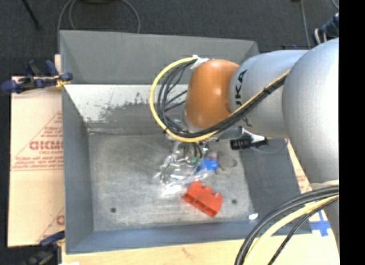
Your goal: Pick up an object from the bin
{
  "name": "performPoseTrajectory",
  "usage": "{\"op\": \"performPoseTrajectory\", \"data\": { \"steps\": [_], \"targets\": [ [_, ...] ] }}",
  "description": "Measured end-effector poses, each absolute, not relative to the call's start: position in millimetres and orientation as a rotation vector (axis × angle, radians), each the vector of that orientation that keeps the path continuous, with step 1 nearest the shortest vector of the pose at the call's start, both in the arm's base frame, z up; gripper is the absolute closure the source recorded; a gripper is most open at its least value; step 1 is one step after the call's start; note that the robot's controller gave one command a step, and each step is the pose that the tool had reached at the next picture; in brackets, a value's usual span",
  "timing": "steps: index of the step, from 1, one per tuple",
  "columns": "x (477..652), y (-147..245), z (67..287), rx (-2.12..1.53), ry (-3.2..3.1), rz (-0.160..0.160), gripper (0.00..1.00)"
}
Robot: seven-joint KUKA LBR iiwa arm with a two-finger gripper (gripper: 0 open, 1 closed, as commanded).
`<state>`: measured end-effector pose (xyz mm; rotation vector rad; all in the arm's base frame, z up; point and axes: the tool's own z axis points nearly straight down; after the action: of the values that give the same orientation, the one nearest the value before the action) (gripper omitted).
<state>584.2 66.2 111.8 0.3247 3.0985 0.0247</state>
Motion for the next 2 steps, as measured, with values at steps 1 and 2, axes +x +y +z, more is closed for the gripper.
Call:
{"op": "performPoseTrajectory", "data": {
  "steps": [1,2],
  "targets": [
    [582.6,66,110,0.318,3.111,0.025,0.00],
    [574.5,58,99,0.290,3.118,0.009,0.00]
  ]
}}
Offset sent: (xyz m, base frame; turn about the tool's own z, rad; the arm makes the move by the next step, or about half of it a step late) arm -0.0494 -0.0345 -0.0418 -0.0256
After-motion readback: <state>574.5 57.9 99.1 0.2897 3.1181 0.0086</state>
